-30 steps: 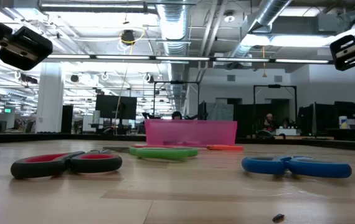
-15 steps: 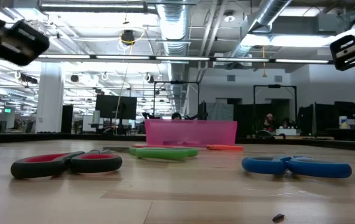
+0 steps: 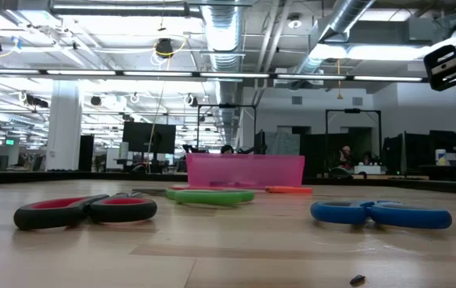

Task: Pick & Place Paint Supplies
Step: Put the blue scissors into the transparent bin

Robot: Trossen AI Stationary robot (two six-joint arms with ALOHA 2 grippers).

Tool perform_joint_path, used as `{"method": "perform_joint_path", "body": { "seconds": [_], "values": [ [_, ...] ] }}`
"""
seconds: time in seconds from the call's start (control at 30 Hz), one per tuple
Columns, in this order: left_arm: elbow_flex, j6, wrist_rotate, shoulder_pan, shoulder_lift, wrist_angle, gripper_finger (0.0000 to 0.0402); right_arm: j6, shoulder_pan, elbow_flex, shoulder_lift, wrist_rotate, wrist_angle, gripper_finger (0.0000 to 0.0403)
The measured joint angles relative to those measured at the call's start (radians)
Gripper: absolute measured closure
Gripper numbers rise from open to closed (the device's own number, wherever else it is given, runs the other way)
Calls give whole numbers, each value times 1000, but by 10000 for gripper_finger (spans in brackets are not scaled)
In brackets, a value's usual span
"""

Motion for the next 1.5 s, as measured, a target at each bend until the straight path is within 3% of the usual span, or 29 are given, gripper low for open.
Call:
{"method": "perform_joint_path", "body": {
  "seconds": [0.07,0.13,0.37,0.5,0.87,1.1,1.17,1.27,1.5],
  "values": [
    [22,-18,-144,65,-24,18,353,0,0,0,0,0,0,394],
    [40,-4,-163,142,-30,78,368,0,0,0,0,0,0,394],
    [137,57,101,382,141,281,400,0,0,0,0,0,0,394],
    [220,35,155,439,285,283,401,0,0,0,0,0,0,394],
    [270,-229,176,409,533,293,401,0,0,0,0,0,0,394],
    [270,-550,186,363,635,270,401,0,0,0,0,0,0,394],
    [270,-648,267,362,661,270,401,0,0,0,0,0,0,394],
    [270,-676,360,353,684,272,401,0,0,0,0,0,0,394],
    [270,-691,272,276,746,306,401,0,0,0,0,0,0,395]
  ]
}}
